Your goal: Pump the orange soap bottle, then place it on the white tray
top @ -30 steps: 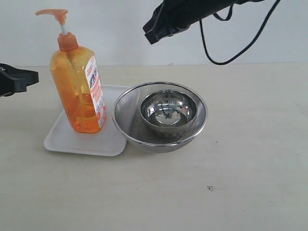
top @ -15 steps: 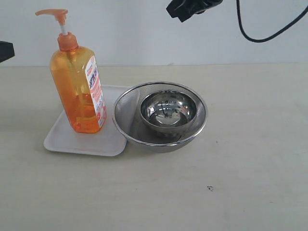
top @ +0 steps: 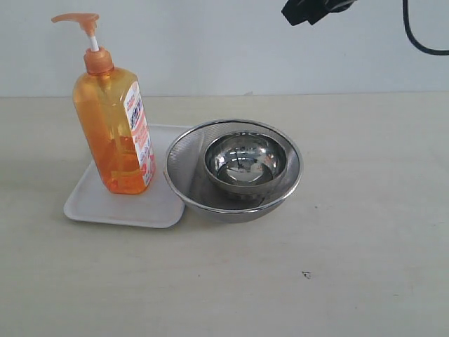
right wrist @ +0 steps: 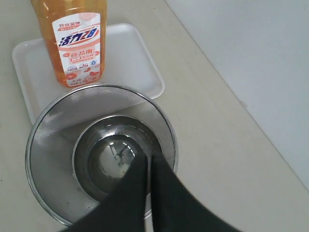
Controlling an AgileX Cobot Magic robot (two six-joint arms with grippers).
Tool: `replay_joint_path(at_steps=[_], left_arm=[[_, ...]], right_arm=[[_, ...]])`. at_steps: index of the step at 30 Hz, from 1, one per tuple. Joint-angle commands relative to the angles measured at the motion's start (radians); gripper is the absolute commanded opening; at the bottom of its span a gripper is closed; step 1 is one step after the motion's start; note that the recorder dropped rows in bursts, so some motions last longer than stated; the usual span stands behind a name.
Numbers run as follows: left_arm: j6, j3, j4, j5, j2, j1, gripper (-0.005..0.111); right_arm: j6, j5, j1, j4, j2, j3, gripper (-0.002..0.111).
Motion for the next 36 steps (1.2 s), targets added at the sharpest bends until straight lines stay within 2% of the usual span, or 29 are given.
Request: replay_joint_path(at_steps=[1,24,29,36], left_arm=[[-0.01,0.004,0.001,-0.006,-0.028,0.001,0.005],[-0.01,0.004,0.001,-0.006,-0.028,0.001,0.005],[-0.01,0.004,0.001,-0.006,-0.028,0.001,0.005],[-0.01,0.004,0.001,-0.006,-0.028,0.001,0.005]], right_arm=[[0.047,0.007,-0.003,-0.002,-0.012,0.007,0.0],[0.074,-0.032,-0.003,-0.014,-0.025,0.007,0.0],[0.192,-0.11,-0.003,-0.071,-0.171,0.053,0.0],[0.366,-0.394,-0.017,-0.173,-0.51,0.338,0.0]])
